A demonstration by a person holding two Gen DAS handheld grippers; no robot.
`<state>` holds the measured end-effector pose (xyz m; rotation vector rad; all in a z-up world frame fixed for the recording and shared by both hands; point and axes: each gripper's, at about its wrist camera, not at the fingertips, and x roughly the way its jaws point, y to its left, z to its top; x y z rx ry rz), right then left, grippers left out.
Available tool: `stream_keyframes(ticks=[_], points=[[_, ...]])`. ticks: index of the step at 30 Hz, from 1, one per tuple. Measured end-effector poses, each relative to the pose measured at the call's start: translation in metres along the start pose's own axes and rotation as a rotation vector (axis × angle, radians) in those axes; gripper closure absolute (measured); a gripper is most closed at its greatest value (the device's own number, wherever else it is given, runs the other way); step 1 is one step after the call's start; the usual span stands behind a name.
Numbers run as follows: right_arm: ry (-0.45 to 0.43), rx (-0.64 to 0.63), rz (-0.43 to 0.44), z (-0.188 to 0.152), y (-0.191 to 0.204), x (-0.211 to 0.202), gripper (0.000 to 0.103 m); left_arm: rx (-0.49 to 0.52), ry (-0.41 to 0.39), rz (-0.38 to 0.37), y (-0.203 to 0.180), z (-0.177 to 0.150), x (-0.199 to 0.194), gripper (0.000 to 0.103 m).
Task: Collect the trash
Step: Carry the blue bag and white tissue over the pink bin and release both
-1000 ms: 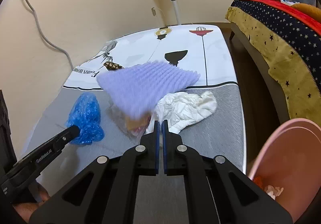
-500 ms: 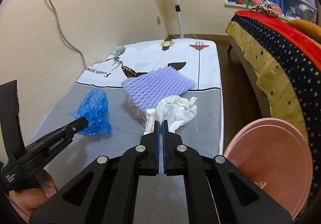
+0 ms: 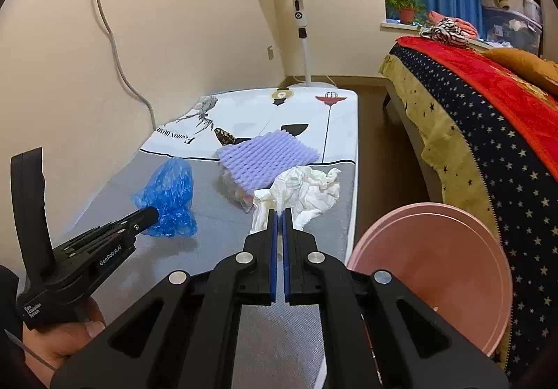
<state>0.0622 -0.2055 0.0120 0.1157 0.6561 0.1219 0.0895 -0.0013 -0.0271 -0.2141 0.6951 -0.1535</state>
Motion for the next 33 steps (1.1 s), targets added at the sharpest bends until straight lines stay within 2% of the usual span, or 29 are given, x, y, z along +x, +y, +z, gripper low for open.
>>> stream_keyframes(ticks=[11,33], points=[[-0.036,-0.007,-0.012,-0.004,-0.002,-0.027,0.1,0.06,-0.014,-0.016,-0.016,-0.006,-0.013,0.101],[-0.074,0.031,-0.071,-0.003,-0.025,-0.05,0.1,0.113,-0.028,-0.073,-0.048,-0.009,-0.014,0.101]])
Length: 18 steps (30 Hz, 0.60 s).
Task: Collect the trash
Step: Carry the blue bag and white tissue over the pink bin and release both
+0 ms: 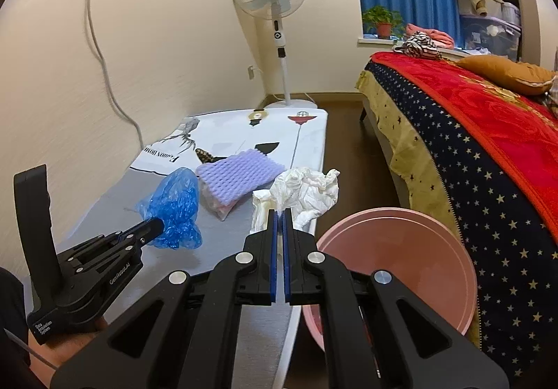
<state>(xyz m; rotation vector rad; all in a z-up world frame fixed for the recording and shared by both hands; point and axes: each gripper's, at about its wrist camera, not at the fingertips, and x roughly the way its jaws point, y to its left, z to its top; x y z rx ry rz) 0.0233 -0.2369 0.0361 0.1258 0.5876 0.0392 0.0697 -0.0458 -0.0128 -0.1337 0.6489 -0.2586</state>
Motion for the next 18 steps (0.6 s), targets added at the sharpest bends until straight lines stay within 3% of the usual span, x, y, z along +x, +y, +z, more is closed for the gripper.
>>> stream_keyframes(ticks=[18], points=[[-0.01,0.054,-0.124,0.009,-0.044,-0.018,0.1,0.1,0.0,-0.114,-0.062,-0.003,0.016,0.101]])
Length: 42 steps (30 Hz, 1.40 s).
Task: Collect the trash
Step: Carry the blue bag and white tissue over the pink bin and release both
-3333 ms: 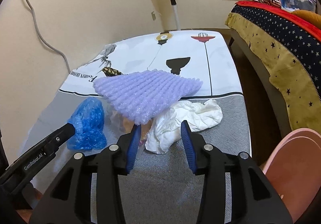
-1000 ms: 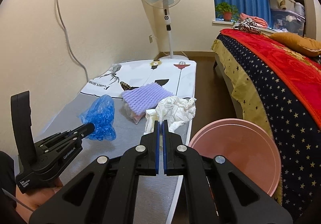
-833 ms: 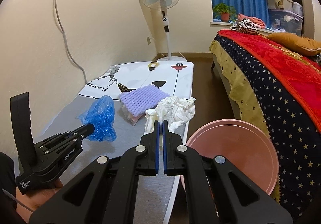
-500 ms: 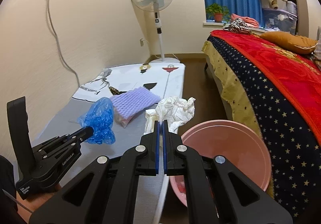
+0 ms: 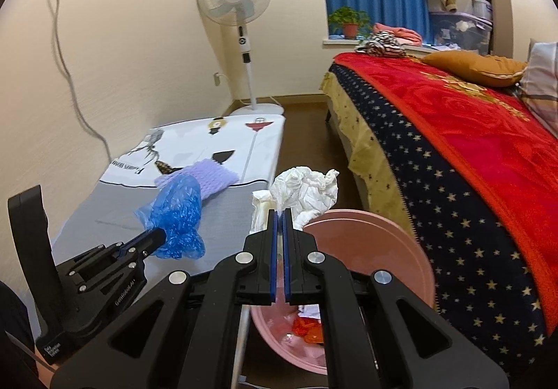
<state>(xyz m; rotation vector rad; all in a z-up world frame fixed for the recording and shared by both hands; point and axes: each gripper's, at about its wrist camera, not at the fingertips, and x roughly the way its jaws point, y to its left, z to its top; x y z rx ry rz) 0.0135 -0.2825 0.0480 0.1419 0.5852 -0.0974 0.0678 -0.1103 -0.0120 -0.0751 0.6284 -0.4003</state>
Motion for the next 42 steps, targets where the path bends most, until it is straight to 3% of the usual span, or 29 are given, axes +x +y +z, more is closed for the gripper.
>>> stream_keyframes(ticks=[15,34,35,36,37,39,42], points=[[0.017,0.073,-0.129,0.003,-0.047,-0.001,0.1,0.096,0.035,-0.122,-0.058,-0.004,0.025,0.101],[0.052,0.123,-0.197,-0.003,-0.064,0.015,0.097,0.11,0.116,-0.177,-0.075,-0.015,0.055,0.101],[0.056,0.126,-0.2,-0.003,-0.065,0.016,0.094,0.113,0.123,-0.183,-0.076,-0.015,0.056,0.101],[0.061,0.133,-0.204,-0.004,-0.066,0.016,0.085,0.114,0.127,-0.182,-0.076,-0.015,0.058,0.097],[0.062,0.142,-0.208,-0.004,-0.067,0.016,0.069,0.114,0.134,-0.175,-0.076,-0.015,0.06,0.086],[0.051,0.153,-0.225,-0.004,-0.069,0.015,0.053,0.106,0.14,-0.161,-0.073,-0.017,0.061,0.069],[0.042,0.157,-0.225,-0.004,-0.069,0.012,0.053,0.095,0.141,-0.15,-0.069,-0.017,0.06,0.069]])
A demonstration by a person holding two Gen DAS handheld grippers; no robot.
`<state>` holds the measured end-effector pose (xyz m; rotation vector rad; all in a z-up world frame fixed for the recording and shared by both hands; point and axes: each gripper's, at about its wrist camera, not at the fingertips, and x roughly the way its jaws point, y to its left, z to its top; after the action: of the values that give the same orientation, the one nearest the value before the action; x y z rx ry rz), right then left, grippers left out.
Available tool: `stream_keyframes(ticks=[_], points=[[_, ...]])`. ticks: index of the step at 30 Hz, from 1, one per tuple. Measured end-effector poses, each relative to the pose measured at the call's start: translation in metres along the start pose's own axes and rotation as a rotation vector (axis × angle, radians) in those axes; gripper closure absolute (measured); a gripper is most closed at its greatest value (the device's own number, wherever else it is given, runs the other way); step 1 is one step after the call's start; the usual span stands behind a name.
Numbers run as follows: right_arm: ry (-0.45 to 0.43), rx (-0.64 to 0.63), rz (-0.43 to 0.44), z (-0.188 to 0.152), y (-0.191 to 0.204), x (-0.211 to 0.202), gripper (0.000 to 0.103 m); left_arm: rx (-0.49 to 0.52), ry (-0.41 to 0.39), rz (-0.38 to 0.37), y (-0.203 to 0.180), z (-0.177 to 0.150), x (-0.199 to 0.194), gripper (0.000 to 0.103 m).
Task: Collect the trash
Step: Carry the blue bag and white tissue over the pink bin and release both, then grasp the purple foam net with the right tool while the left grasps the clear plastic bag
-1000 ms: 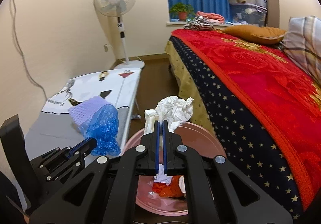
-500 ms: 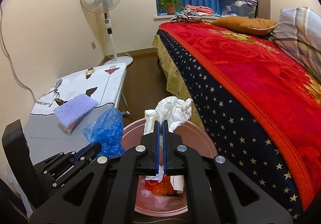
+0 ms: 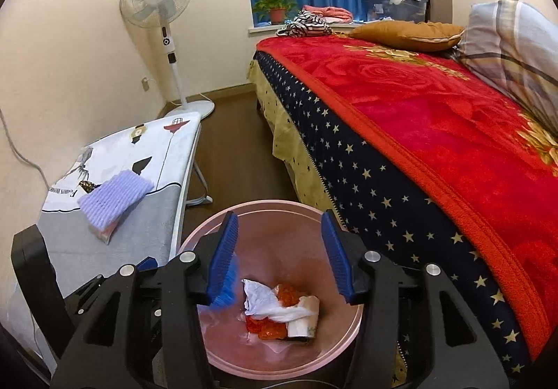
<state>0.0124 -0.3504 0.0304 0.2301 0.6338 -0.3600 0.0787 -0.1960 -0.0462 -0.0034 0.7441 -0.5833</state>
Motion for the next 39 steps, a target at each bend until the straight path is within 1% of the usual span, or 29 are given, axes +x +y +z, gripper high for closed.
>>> stream_keyframes(ticks=[6,8,10,12,14,15,17,19,22,25,28,36,39], points=[[-0.01,0.001,0.027,-0.003,0.005,-0.003,0.053,-0.005,-0.038,0.037,0.008,0.0,-0.014,0.069],[-0.022,-0.007,0.047,-0.003,0.01,-0.006,0.053,-0.015,-0.056,0.052,0.013,0.0,-0.02,0.072],[-0.034,-0.013,0.065,-0.004,0.016,-0.008,0.053,-0.024,-0.069,0.065,0.019,0.001,-0.026,0.079],[-0.04,-0.015,0.088,-0.004,0.021,-0.008,0.053,-0.045,-0.085,0.077,0.028,0.002,-0.033,0.08],[-0.049,-0.019,0.115,-0.005,0.028,-0.009,0.053,-0.058,-0.101,0.093,0.037,0.001,-0.039,0.086],[-0.051,-0.022,0.125,-0.006,0.031,-0.009,0.054,-0.064,-0.109,0.105,0.042,0.001,-0.042,0.09],[-0.053,-0.024,0.153,-0.007,0.038,-0.007,0.057,-0.08,-0.125,0.126,0.052,0.001,-0.047,0.091],[-0.047,-0.022,0.185,-0.008,0.046,-0.002,0.067,-0.104,-0.139,0.149,0.064,0.0,-0.053,0.094],[-0.032,-0.019,0.239,-0.01,0.059,0.007,0.077,-0.132,-0.153,0.177,0.079,0.0,-0.059,0.094],[-0.023,-0.039,0.286,-0.012,0.077,0.017,0.081,-0.15,-0.163,0.212,0.093,0.0,-0.064,0.095],[-0.013,-0.059,0.324,-0.015,0.093,0.025,0.082,-0.159,-0.17,0.249,0.106,-0.001,-0.067,0.095],[0.018,-0.123,0.41,-0.017,0.143,0.053,0.081,-0.236,-0.198,0.349,0.142,-0.003,-0.079,0.095],[0.022,-0.151,0.44,-0.016,0.162,0.062,0.081,-0.265,-0.202,0.377,0.154,-0.003,-0.08,0.095]])
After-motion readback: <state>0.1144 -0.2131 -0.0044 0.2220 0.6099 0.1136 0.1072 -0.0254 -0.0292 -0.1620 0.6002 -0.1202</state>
